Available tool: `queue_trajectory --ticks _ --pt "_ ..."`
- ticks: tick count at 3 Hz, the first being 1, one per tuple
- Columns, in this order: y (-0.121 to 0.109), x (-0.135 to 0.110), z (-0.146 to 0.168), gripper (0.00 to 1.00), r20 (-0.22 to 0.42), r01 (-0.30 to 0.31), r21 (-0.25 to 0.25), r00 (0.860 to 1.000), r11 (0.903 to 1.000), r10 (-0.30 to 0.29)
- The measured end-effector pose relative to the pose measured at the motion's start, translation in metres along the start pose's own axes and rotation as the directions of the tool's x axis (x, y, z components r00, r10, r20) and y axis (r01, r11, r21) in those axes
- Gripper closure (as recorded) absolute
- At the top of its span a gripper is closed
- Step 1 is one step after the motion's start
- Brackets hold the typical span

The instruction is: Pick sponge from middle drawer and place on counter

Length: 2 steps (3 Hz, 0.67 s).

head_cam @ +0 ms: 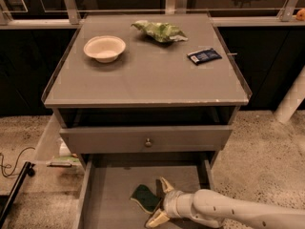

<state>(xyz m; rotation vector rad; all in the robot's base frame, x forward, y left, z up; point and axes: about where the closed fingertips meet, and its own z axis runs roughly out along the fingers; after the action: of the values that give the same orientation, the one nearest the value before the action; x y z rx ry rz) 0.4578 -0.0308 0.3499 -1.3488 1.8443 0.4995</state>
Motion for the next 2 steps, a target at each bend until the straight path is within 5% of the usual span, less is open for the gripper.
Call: queue_trajectory --ticks 1,2 --pt "0.0010 -0.0052 0.0086 0.00 0.025 -0.030 0.005 0.999 0.9995 0.030" --pt "0.0010 -0.0053 0.0087 0.19 0.025 -0.030 0.005 0.999 0.9995 0.030"
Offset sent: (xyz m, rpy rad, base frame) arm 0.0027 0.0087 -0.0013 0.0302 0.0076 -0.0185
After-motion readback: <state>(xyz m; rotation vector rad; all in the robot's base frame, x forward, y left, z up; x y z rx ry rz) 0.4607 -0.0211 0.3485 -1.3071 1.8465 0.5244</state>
